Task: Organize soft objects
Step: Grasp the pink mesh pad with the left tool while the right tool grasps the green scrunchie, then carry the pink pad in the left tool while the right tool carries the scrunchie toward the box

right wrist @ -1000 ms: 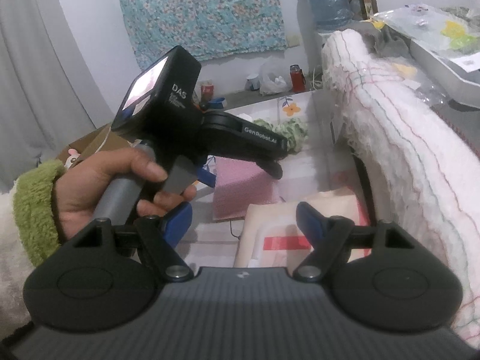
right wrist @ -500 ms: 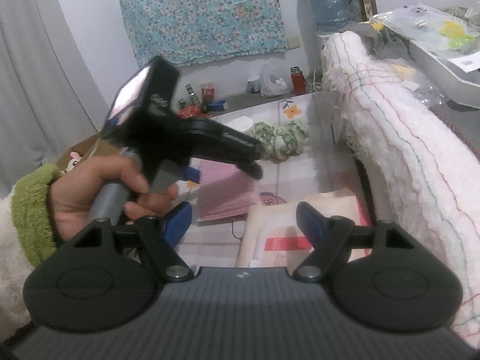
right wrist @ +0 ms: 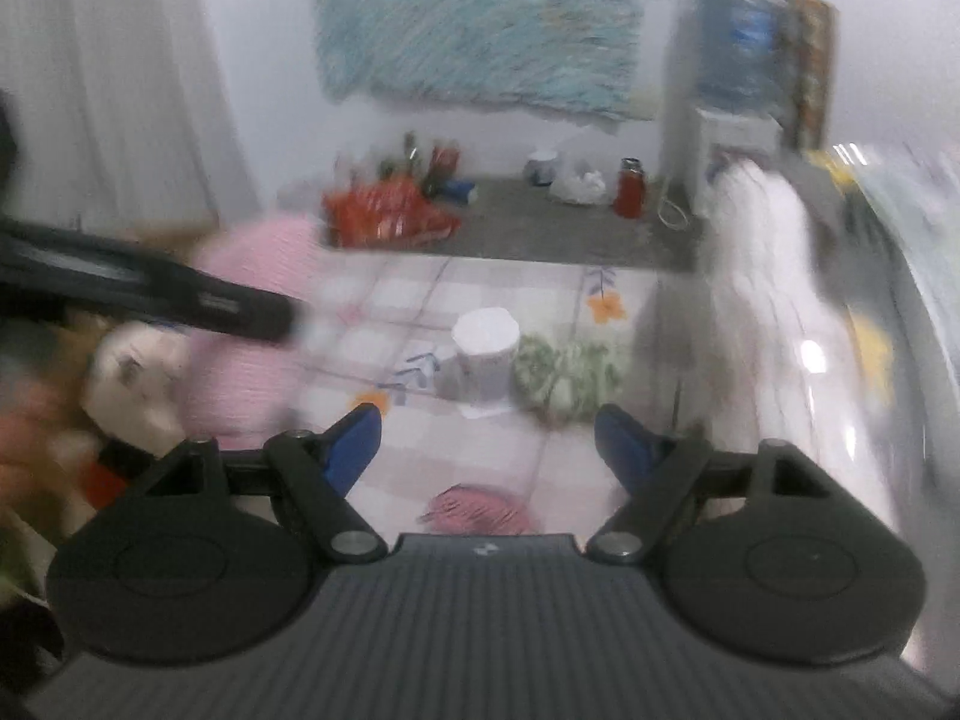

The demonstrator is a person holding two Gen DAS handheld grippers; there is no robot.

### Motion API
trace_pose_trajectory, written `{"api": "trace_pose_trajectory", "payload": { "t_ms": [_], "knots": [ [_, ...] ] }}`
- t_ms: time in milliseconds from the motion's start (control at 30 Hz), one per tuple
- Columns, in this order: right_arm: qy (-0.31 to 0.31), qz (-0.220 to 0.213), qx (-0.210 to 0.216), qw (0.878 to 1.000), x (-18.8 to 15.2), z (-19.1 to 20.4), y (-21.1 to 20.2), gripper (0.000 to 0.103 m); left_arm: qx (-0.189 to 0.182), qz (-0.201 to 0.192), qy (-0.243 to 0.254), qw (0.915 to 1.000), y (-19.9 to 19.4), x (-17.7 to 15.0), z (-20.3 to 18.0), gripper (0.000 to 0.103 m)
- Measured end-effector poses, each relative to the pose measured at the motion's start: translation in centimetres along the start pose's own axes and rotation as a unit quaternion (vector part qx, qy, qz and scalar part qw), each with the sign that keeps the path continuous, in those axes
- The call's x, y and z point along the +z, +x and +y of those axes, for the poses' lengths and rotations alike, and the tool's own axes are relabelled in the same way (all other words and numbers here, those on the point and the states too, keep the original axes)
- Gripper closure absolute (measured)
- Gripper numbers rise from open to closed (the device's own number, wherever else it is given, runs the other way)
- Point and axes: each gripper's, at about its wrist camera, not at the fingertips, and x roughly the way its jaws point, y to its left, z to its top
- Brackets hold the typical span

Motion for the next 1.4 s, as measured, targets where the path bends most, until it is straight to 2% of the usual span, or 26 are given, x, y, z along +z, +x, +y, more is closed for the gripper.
{"api": "trace_pose_trajectory", "payload": {
  "t_ms": [133, 233, 300, 433, 467, 500, 533, 767, 933, 1200, 1400],
  "knots": [
    [-0.106, 0.044, 0.009, 0.993, 1.9, -0.1, 5.5, 0.027, -0.013, -0.021, -0.011, 0.9996, -2.1, -0.1, 1.1, 0.022],
    [-0.151, 0.087, 0.0, 0.985, 2.5, -0.6, 10.0, 0.032, -0.012, -0.026, -0.011, 0.9995, -2.7, -0.4, 1.6, 0.022],
    [-0.157, 0.114, -0.008, 0.981, 2.4, -1.2, 12.7, 0.049, -0.014, -0.023, -0.013, 0.9996, -2.7, -0.7, 1.7, 0.022],
    [-0.141, 0.143, -0.028, 0.979, 1.6, -2.3, 15.9, 0.061, -0.015, -0.016, -0.013, 0.9997, -2.4, -1.0, 2.1, 0.022],
    [-0.136, 0.14, -0.031, 0.98, 1.5, -2.4, 16.1, 0.071, -0.015, -0.015, -0.012, 0.9997, -2.4, -1.0, 2.1, 0.022],
    [-0.129, 0.139, -0.03, 0.981, 1.5, -2.3, 16.0, 0.088, -0.014, -0.015, -0.011, 0.9997, -2.3, -1.0, 2.2, 0.022],
    [-0.12, 0.14, -0.032, 0.982, 1.6, -2.4, 15.9, 0.088, -0.012, -0.016, -0.01, 0.9997, -2.4, -1.1, 2.2, 0.022],
    [-0.09, 0.137, -0.04, 0.986, 0.8, -1.4, 11.7, 0.093, -0.018, -0.021, -0.01, 0.9996, -3.6, -1.4, 2.1, 0.022],
    [-0.073, 0.118, -0.049, 0.989, 0.1, 1.0, 6.1, 0.093, -0.026, -0.027, -0.003, 0.9993, -5.5, -2.0, 1.5, 0.022],
    [-0.005, 0.029, -0.04, 0.999, -2.2, 5.3, -4.8, 0.093, -0.025, -0.033, 0.021, 0.9989, -10.1, -4.0, 0.4, 0.022],
    [0.049, -0.026, -0.018, 0.998, -5.0, 8.8, -11.5, 0.093, -0.032, -0.041, 0.032, 0.9982, -14.9, -6.1, 0.2, 0.022]
  ]
}}
